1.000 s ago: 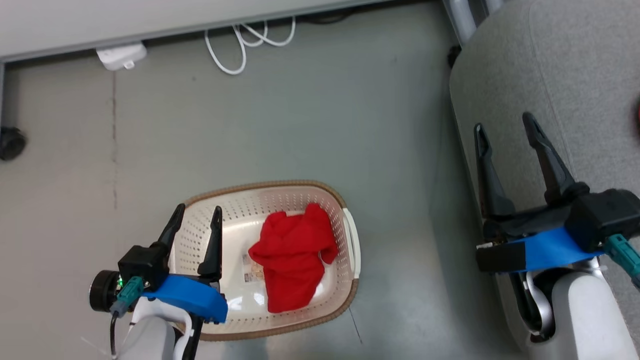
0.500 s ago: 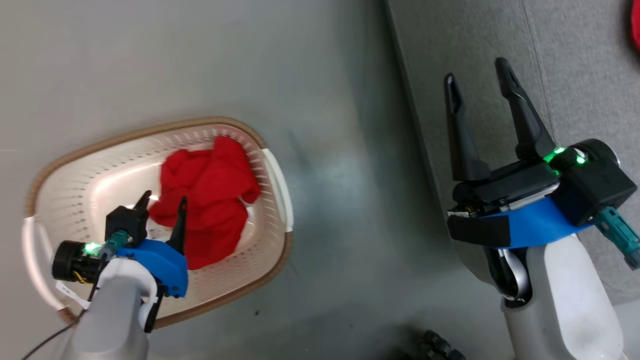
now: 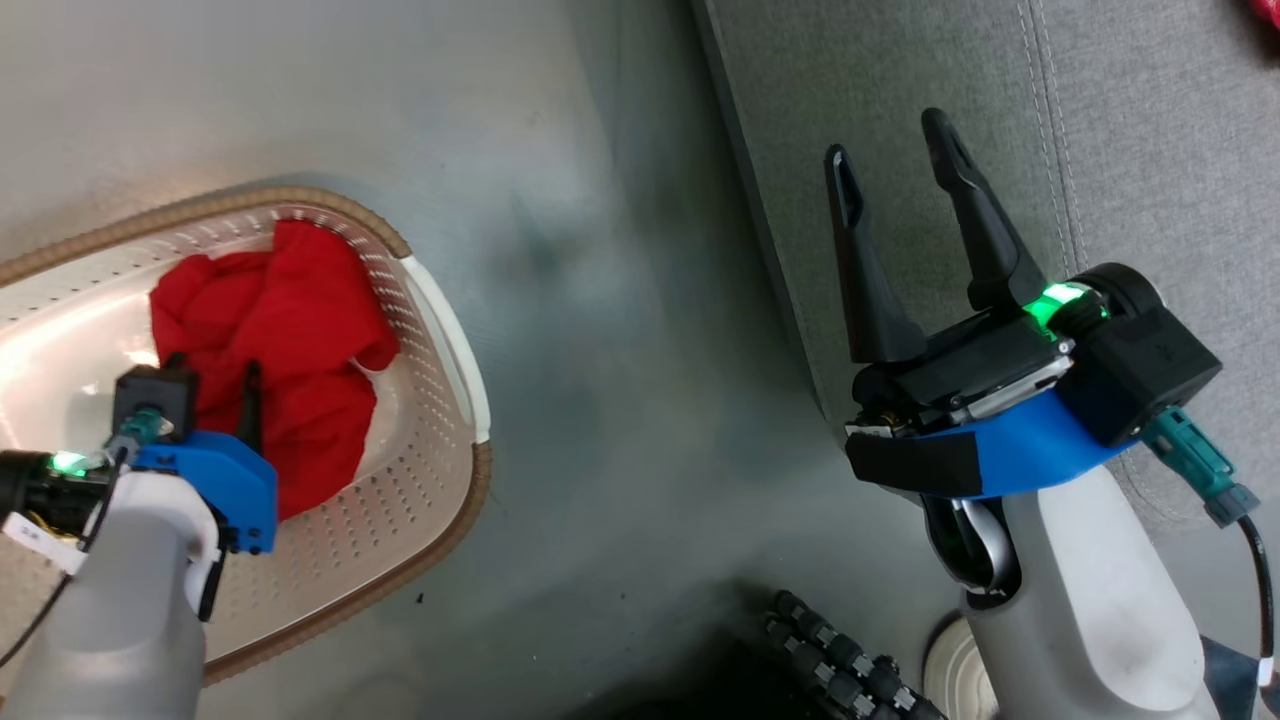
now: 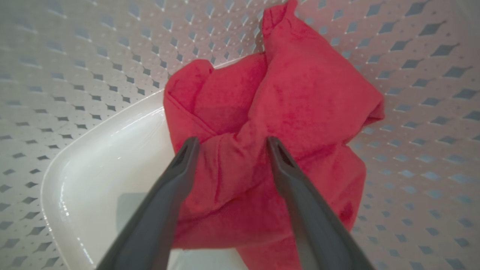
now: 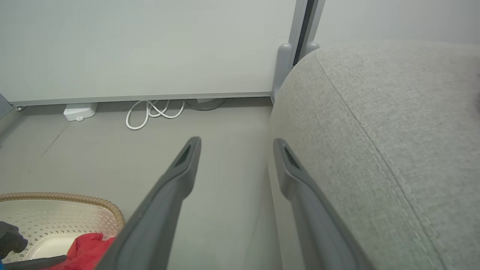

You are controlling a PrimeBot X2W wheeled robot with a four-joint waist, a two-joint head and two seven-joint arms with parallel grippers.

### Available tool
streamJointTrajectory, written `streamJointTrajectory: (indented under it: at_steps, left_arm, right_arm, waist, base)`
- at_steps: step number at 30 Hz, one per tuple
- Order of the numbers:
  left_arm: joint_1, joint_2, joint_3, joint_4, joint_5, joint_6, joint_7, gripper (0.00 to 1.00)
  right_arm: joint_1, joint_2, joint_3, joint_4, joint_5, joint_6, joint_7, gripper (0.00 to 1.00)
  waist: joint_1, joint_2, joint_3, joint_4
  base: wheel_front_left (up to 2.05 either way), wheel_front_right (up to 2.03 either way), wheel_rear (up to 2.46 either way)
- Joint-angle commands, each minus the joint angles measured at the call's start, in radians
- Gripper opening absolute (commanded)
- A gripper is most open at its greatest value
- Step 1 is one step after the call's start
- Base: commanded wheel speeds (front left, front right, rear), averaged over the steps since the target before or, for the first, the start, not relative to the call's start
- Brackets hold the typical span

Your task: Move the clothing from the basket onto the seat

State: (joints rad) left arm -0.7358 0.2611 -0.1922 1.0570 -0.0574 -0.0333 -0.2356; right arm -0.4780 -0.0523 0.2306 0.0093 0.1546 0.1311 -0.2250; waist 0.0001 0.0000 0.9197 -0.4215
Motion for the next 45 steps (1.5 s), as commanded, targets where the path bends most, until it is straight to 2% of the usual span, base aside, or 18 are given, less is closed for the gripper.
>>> streamJointTrajectory:
  at_steps: [1, 13, 14, 15, 16, 32, 39, 45]
  left_arm:
    - [-0.018, 0.011, 0.0, 0.007, 0.008, 0.007, 0.003, 1.0]
    - [-0.094, -0.005, -0.043, 0.1, 0.013, -0.004, 0.097, 1.0]
    - [-0.098, -0.007, -0.045, 0.107, 0.009, -0.007, 0.104, 0.94]
    - [-0.102, -0.007, -0.047, 0.113, 0.008, -0.01, 0.108, 0.42]
    - [-0.106, -0.007, -0.048, 0.118, 0.008, -0.011, 0.109, 0.0]
    - [-0.117, -0.008, -0.049, 0.161, -0.037, -0.022, 0.078, 0.0]
    - [-0.082, -0.062, -0.061, 0.179, -0.051, -0.036, 0.052, 0.0]
    - [-0.033, -0.144, -0.099, 0.196, -0.053, -0.059, 0.032, 0.0]
  right_arm:
    - [-0.016, 0.003, 0.004, 0.005, 0.009, -0.001, -0.008, 1.0]
    - [-0.001, 0.003, -0.001, 0.01, 0.017, -0.001, -0.023, 1.0]
    - [-0.001, 0.003, -0.002, 0.01, 0.017, -0.001, -0.022, 1.0]
    - [0.0, 0.003, -0.003, 0.01, 0.018, -0.001, -0.022, 1.0]
    - [0.0, 0.003, -0.003, 0.01, 0.019, -0.001, -0.022, 1.0]
    - [-0.028, 0.003, 0.026, 0.045, 0.037, -0.001, -0.031, 1.0]
    - [-0.02, 0.003, 0.01, 0.082, 0.007, -0.001, -0.031, 1.0]
    - [0.032, 0.002, -0.038, 0.102, -0.028, -0.001, -0.01, 1.0]
  waist:
    - [-0.0001, 0.0, 0.016, -0.014]
    - [-0.0001, 0.0, 0.037, -0.002]
    - [-0.0001, 0.0, 0.037, -0.002]
    - [-0.0001, 0.0, 0.037, -0.001]
    - [-0.0001, 0.0, 0.037, -0.002]
    - [-0.0001, 0.0, 0.003, -0.013]
    - [-0.0001, 0.0, -0.109, 0.039]
    - [-0.0001, 0.0, -0.282, 0.129]
  base:
    - [0.0, 0.0, 0.0]
    - [0.0, 0.0, 0.0]
    - [0.0, 0.0, 0.0]
    - [0.0, 0.0, 0.0]
    - [0.0, 0.0, 0.0]
    - [0.0, 0.0, 0.0]
    - [0.0, 0.0, 0.0]
    - [0.0, 0.0, 0.0]
